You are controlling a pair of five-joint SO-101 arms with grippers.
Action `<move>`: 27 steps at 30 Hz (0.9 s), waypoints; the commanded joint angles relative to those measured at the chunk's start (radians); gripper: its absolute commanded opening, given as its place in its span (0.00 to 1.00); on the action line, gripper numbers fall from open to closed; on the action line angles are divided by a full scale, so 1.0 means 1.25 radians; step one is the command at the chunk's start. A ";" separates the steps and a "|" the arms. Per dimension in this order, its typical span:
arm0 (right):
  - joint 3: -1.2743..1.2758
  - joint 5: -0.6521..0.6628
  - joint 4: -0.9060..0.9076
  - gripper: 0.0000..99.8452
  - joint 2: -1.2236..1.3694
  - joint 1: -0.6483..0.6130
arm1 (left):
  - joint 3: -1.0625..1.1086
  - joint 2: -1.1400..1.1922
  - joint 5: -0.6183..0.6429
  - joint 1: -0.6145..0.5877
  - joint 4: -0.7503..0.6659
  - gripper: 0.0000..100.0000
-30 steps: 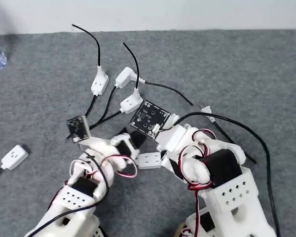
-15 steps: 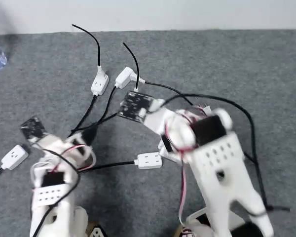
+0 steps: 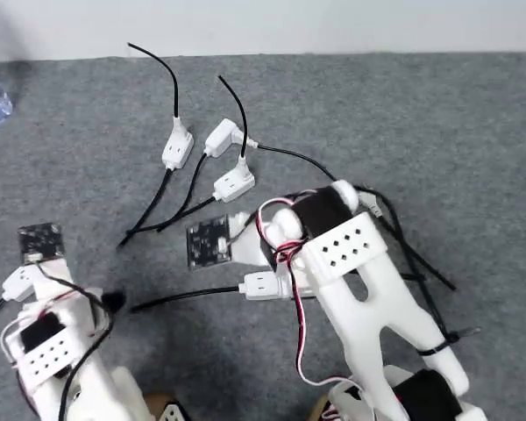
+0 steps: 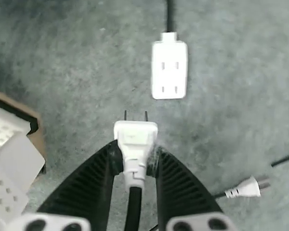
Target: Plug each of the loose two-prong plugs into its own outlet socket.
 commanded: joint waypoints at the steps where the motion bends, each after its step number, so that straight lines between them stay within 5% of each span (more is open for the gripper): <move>1: 0.028 0.022 -0.067 0.01 0.001 -0.029 | 0.001 -0.009 -0.071 -0.045 -0.032 0.36; 27: 0.028 0.104 -0.224 0.01 0.186 0.061 | 0.014 -0.009 -0.071 -0.012 -0.029 0.36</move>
